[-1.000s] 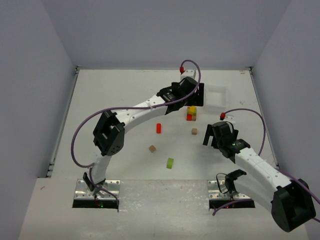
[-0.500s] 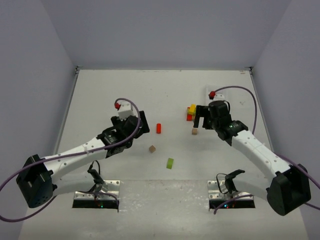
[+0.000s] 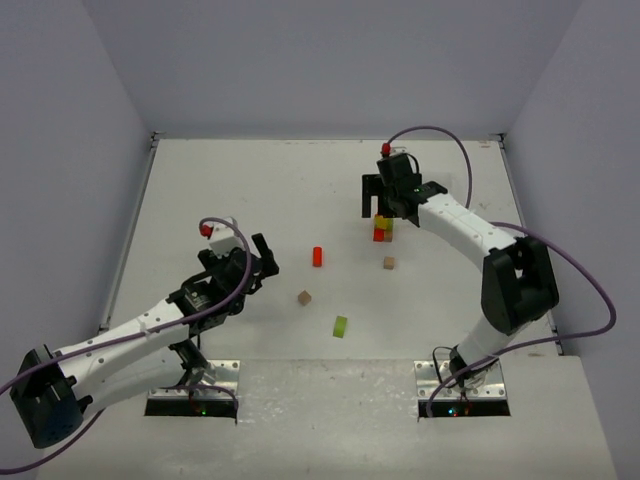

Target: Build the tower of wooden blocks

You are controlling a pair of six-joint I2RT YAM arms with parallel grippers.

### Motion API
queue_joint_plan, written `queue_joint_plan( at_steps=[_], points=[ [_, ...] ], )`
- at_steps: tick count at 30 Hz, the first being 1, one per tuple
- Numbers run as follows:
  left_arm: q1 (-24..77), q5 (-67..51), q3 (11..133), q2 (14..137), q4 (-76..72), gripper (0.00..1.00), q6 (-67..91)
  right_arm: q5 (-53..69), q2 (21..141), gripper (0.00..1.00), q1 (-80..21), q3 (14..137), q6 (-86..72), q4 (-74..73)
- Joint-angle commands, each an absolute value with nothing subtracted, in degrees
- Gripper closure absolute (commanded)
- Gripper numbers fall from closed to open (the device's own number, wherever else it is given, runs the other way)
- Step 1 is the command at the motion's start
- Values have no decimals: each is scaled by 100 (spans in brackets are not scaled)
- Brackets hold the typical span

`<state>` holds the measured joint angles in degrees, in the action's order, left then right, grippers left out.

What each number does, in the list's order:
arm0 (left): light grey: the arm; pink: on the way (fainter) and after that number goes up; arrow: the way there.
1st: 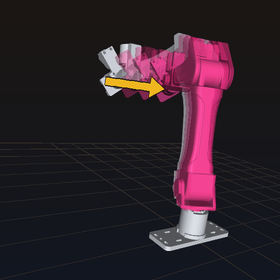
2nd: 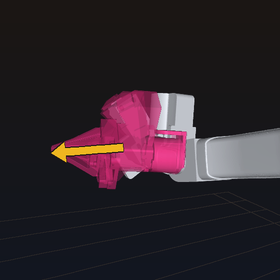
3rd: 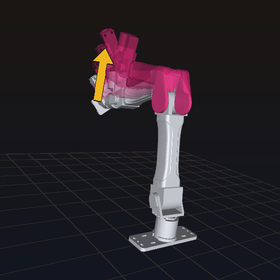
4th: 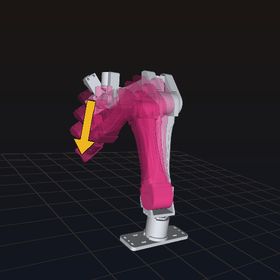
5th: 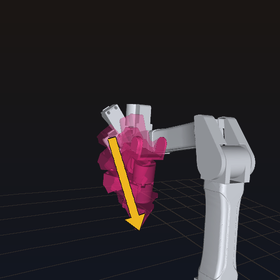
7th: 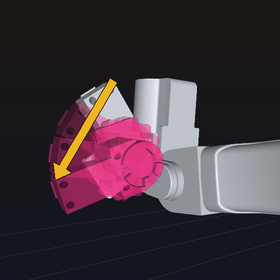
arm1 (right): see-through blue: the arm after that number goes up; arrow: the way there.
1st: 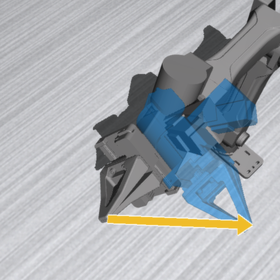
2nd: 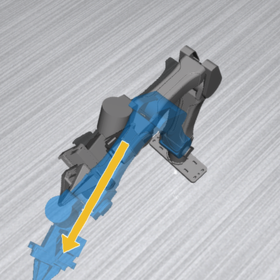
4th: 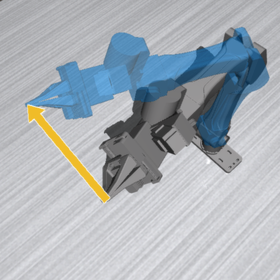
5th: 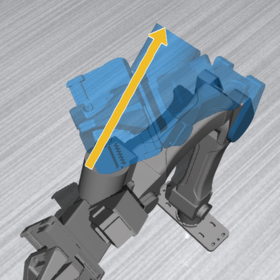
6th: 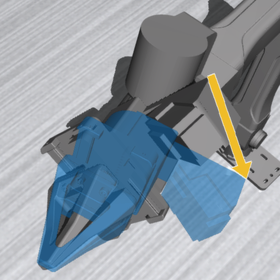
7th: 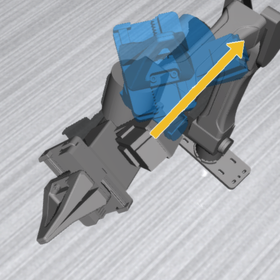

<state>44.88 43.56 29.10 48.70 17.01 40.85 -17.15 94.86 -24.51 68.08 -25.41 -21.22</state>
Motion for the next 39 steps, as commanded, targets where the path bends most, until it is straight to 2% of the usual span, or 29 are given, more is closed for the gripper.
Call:
queue_joint_plan(
  at_steps=[1,6,9,11,25,39],
  points=[
    [4430,4416,2809,4737,1406,0,4065,-2161,9779,6,-2474,7337,-2413,-2500],
    [4430,4403,2777,4755,1365,0,4093,-2114,10089,14,-2485,7469,-2400,-2581],
    [4438,4400,2832,4769,1413,0,4116,-2083,10200,29,-2490,7515,-2446,-2603],
    [4430,4453,2877,4772,1500,0,4157,-2095,10254,33,-2496,7488,-2484,-2584],
    [4430,4500,2830,4588,1661,0,4329,-2118,10446,38,-2492,7392,-2611,-2575],
    [4435,4436,2816,4527,1670,0,4333,-2308,10365,38,-2493,7339,-2666,-2745]
  ],
)
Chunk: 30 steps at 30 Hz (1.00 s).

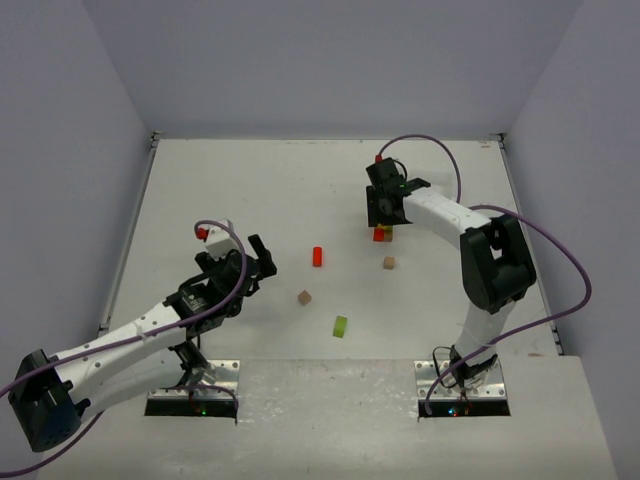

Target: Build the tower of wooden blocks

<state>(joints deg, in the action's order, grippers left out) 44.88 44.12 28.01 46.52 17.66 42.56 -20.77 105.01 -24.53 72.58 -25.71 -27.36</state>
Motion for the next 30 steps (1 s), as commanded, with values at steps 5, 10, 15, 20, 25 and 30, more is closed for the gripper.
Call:
queue_joint_plan(
  at_steps=[5,10,15,20,25,30],
  points=[
    [4430,4421,2804,4491,1673,0,4342,-2320,10330,38,-2496,7307,-2672,-2757],
    [4424,4412,2789,4482,1676,0,4339,-2347,10286,38,-2496,7277,-2686,-2772],
    [4437,4410,2790,4482,1670,0,4335,-2373,10241,38,-2487,7262,-2705,-2811],
    [4430,4395,2792,4467,1672,0,4342,-2293,10207,38,-2496,7260,-2707,-2806],
    [4430,4421,2786,4474,1678,0,4342,-2276,10178,38,-2496,7268,-2698,-2829],
    [4430,4433,2786,4474,1679,0,4333,-2306,10137,38,-2496,7271,-2689,-2853]
  ],
)
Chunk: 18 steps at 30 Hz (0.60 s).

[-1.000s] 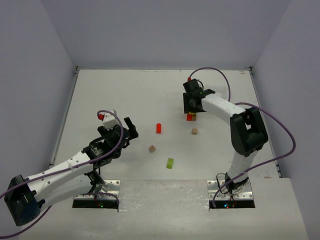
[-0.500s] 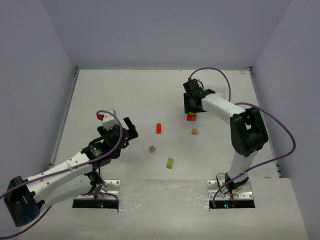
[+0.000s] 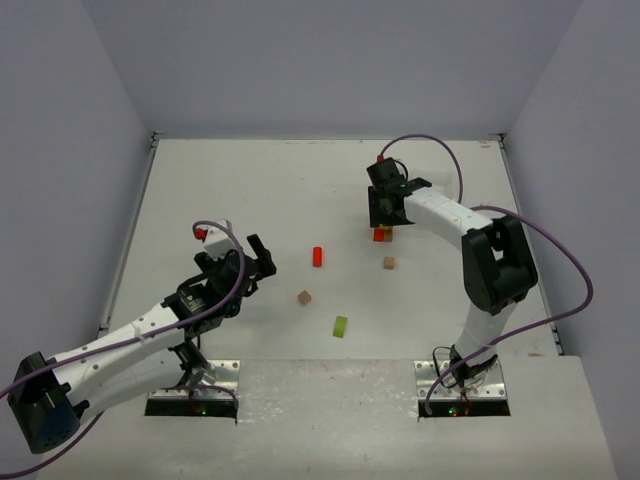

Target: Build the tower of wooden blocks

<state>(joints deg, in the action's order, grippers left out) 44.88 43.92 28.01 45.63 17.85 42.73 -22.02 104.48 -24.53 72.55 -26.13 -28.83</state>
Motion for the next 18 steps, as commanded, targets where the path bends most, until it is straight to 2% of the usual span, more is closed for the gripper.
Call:
queue_joint_plan(
  at_steps=[1,14,18],
  points=[
    [4430,4437,2786,4474,1679,0,4333,-2311,10125,38,-2495,7278,-2690,-2865],
    [4430,4430,2818,4406,1746,0,4339,-1497,9509,33,-2496,7135,-2438,-2646],
    [4430,4447,2827,4317,1804,0,4347,-1317,8822,25,-2500,6808,-2408,-2500]
  ],
)
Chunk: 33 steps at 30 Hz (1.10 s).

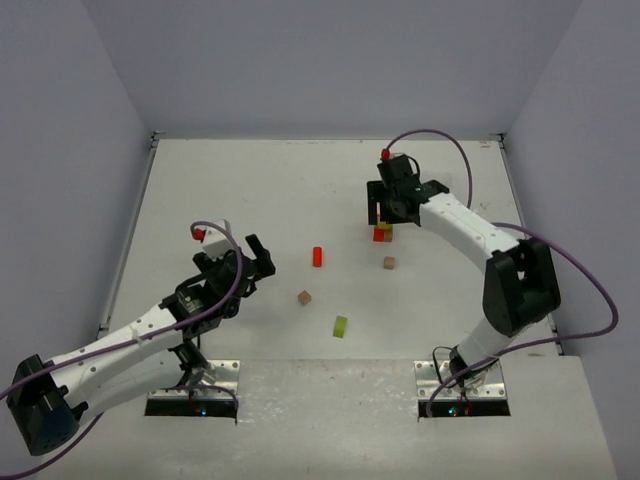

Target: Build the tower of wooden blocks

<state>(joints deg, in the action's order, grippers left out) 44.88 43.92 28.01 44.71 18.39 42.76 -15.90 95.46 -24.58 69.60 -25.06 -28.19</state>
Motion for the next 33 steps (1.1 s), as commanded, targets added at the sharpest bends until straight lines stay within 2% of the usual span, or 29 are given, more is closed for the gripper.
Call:
queue_joint_plan(
  at_steps=[1,3,4,5,11,16,20,25,33],
  points=[
    [4430,4447,2842,4294,1856,0,4359,-1268,8544,21,-2500,6624,-2408,-2488],
    [4430,4445,2867,4280,1934,0,4389,-1224,8187,13,-2505,6351,-2429,-2427],
    [4430,4440,2873,4280,1963,0,4401,-1259,7829,4,-2505,6022,-2441,-2345],
    [4430,4438,2874,4280,1983,0,4403,-1266,7762,2,-2505,5960,-2450,-2294],
    [4430,4327,2938,4287,2235,0,4431,-1346,6185,1,-2502,4398,-2716,-2280],
    [4430,4188,2670,3820,2457,0,4690,-1422,4922,1,-2497,2765,-3369,-1909],
    [4430,4016,2403,3456,2492,0,4755,-1296,4111,1,-2498,2216,-3376,-1677],
    [4430,3869,2432,3364,2557,0,4816,-1213,4095,1,-2505,2259,-3343,-1797],
    [4430,3791,2437,3705,2207,0,4734,-1105,4891,1,-2496,2484,-3270,-1699]
  ],
)
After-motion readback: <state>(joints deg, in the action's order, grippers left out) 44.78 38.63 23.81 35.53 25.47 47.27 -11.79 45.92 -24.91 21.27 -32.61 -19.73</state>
